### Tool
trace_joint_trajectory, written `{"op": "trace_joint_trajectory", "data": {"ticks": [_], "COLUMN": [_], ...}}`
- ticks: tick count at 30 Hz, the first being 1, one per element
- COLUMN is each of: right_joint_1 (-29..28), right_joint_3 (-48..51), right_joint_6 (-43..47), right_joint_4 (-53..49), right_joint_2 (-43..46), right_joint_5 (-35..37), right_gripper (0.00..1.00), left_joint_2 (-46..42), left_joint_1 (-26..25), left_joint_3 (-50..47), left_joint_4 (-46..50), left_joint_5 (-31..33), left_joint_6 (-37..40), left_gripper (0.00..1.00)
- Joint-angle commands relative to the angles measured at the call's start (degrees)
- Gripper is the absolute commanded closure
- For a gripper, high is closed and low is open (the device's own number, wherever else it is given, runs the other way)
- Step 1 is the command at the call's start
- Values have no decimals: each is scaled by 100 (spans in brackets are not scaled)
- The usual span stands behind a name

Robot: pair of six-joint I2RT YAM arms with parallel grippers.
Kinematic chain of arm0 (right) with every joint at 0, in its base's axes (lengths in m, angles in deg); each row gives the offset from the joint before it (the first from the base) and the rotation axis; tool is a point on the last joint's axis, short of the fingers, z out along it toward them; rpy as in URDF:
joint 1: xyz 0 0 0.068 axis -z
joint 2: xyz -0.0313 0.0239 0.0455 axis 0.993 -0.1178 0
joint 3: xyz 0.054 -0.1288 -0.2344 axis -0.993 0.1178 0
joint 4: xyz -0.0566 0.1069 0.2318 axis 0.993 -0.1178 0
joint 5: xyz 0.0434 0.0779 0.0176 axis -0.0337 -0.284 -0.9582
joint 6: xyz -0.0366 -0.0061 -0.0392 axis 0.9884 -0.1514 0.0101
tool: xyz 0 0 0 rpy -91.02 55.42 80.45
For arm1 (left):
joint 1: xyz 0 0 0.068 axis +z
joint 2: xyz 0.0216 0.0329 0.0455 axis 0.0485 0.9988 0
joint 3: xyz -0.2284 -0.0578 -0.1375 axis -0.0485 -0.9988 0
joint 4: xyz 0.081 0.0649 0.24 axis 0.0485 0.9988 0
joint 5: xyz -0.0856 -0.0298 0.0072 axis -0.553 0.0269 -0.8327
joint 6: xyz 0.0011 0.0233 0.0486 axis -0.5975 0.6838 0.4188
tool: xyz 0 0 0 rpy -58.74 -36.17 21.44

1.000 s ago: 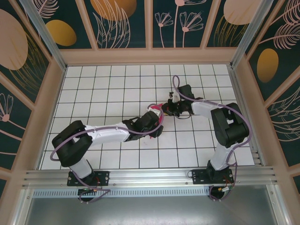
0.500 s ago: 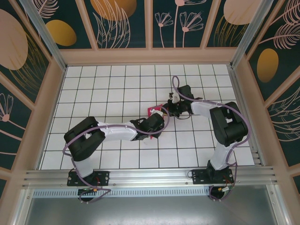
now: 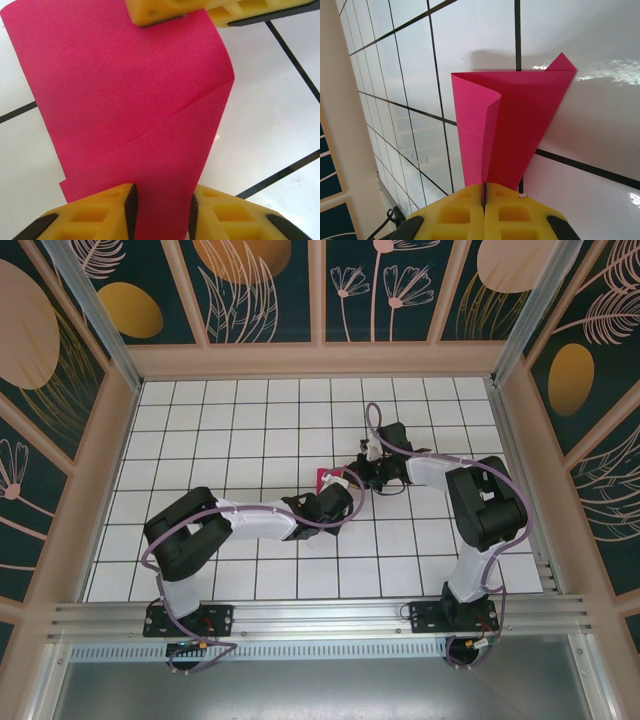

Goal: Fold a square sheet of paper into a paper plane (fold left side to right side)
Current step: Fold the wing at the center of the table.

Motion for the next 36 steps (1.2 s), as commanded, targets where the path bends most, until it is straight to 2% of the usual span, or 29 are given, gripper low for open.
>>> {"op": "trace_joint_trajectory", "data": {"ticks": [1, 5, 7, 10, 12, 17, 24, 31, 36], "right_joint_1": [-37, -21, -6, 19, 28, 92, 125, 125, 125], "right_joint_3": [-160, -192, -184, -170, -161, -166, -135, -117, -84], "right_joint_6": [49, 100, 83, 11, -73, -313, -489, -506, -513], "right_joint_4": [-171, -218, -221, -200, -161, -200, -234, -249, -231], "right_joint_2": [-42, 28, 19, -24, -23, 70, 131, 112, 128], "right_joint_5": [-102, -54, -38, -36, -53, -98, -174, -178, -159], "right_gripper": [92, 90, 91, 95, 100, 100, 100, 100, 100], "left_joint_2": [23, -63, -119, -256, -400, -964, -1324, -924, -462], "left_joint_1": [-30, -32, -30, -32, -31, -27, -32, -162, -234], "left_joint_3": [90, 50, 44, -8, -96, -675, -929, -558, -200], "left_joint_4": [42, 24, 33, 14, -72, -256, -377, -355, -90], "left_joint_5": [145, 187, 184, 143, 103, 143, 43, -71, 273], "left_joint_6": [6, -11, -5, 52, 178, 687, 1070, 1209, 1121], "left_gripper": [70, 77, 77, 69, 61, 41, 38, 32, 32]}}
